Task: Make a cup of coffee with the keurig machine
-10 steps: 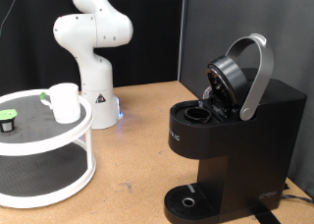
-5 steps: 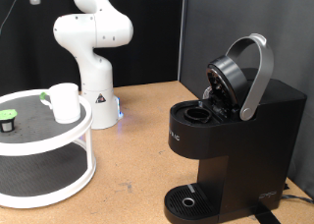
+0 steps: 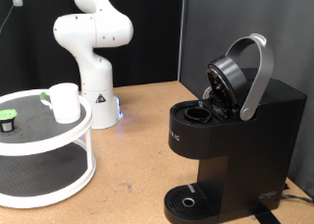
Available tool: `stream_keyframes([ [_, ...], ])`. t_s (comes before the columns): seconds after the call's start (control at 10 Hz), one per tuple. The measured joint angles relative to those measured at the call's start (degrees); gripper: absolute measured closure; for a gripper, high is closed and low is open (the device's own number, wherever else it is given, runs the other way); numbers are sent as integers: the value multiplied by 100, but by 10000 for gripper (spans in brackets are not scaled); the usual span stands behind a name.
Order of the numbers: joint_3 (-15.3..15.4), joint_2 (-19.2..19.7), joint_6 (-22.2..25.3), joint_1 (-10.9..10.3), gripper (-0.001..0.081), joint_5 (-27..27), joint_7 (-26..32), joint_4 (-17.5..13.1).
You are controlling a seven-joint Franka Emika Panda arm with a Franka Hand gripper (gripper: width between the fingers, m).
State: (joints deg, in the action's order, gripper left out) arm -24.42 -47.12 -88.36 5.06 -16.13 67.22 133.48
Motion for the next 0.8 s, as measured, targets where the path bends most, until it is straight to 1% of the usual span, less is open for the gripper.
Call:
stream_keyframes([
  [0.2,-38,0,-28,0,1,0,0,1],
  [0.3,-47,7,-16,-11,1,0,129,29],
  [0.5,-133,48,-95,-104,1,-103,810,163],
  [0.7,-306,201,-326,-283,1,-388,1697,307],
  [0.8,-403,335,-479,-330,1,-473,1837,358],
])
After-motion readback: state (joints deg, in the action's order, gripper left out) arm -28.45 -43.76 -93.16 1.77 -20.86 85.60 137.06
